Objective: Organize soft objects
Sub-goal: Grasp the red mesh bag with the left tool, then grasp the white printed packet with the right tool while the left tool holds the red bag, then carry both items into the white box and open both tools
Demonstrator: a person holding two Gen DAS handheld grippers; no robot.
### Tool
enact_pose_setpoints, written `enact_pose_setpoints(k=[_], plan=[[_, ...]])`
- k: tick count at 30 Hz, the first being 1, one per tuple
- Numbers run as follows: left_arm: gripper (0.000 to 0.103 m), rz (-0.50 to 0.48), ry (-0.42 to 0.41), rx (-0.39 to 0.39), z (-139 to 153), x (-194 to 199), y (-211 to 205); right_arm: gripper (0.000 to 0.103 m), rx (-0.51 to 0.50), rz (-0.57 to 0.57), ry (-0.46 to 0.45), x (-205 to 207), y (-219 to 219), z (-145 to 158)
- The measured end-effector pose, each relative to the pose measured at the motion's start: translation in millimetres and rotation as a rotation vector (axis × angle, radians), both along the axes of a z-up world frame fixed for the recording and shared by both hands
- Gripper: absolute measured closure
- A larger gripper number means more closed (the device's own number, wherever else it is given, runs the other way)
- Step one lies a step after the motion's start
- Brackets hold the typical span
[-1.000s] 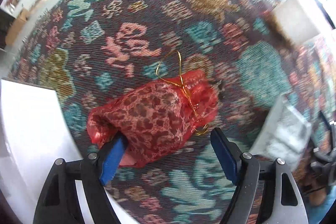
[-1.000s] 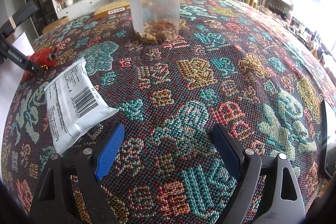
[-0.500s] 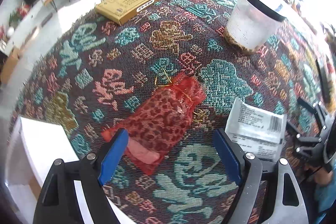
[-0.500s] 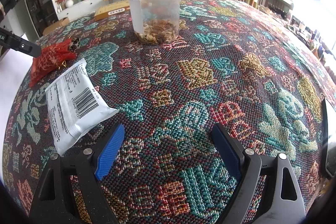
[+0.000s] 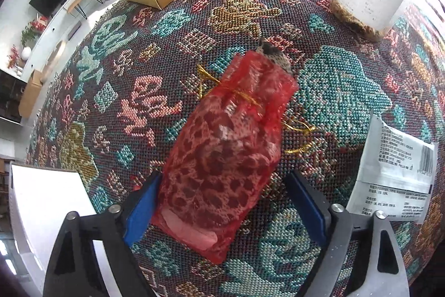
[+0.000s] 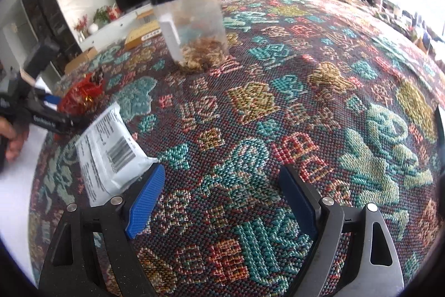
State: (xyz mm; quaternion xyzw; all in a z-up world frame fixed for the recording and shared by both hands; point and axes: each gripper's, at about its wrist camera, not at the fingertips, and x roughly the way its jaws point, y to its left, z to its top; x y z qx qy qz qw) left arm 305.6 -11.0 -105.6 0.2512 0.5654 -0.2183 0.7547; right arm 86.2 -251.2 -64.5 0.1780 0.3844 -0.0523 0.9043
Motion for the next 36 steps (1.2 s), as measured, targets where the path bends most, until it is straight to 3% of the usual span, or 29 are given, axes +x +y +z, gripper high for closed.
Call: enact_pose_setpoints(k=[1, 3, 6, 10, 11, 13, 14, 15, 17, 22, 25, 27, 30, 32, 36], plan=[[0.032, 0.008, 0.007, -0.024, 1, -2, 2, 0.015, 0.030, 0.027, -0.038, 0, 0, 10], [0.042, 0.033, -0.004, -0.038, 2, -6, 4, 0.015, 0.022, 0.225, -0.068, 21, 21, 29], [0.051, 0.082, -0.017, -0.063, 4, -9, 8, 0.016, -0.070, 0.521, 0.092, 77, 70, 28], [0.058, 0.159, -0.019, -0.103, 5, -9, 18, 0.016, -0.106, 0.756, 0.339, 119, 121, -10], [0.058, 0.169, -0.018, -0.115, 5, -9, 20, 0.012, -0.178, 0.790, 0.317, 115, 133, -10], [0.058, 0.175, -0.028, -0.120, 5, -12, 21, 0.012, -0.299, 0.837, 0.324, 106, 153, -13], [0.058, 0.175, -0.035, -0.117, 4, -13, 20, 0.016, -0.347, 0.821, 0.323, 101, 153, -15], [0.059, 0.175, -0.040, -0.114, 4, -15, 18, 0.017, -0.328, 0.776, 0.319, 97, 146, -14], [0.060, 0.183, -0.042, -0.125, 6, -20, 17, 0.034, -0.278, 0.682, 0.321, 88, 119, -9], [0.055, 0.258, -0.029, -0.184, 6, -18, 23, 0.035, -0.151, 0.471, 0.324, 71, 11, -1], [0.038, 0.273, -0.035, -0.205, 2, -13, 20, 0.035, -0.089, 0.305, 0.266, 81, -53, 8], [0.025, 0.256, -0.065, -0.160, -3, -15, 11, 0.035, -0.091, 0.207, 0.216, 100, -82, 16], [0.019, 0.253, -0.123, -0.123, -3, -19, 4, 0.035, -0.168, 0.143, 0.204, 130, -101, 10], [0.017, 0.280, -0.120, -0.140, -4, -18, 8, 0.032, -0.176, 0.141, 0.256, 148, -105, -5], [0.006, 0.321, -0.114, -0.166, -8, -17, 18, 0.024, -0.235, 0.167, 0.264, 165, -99, -8]])
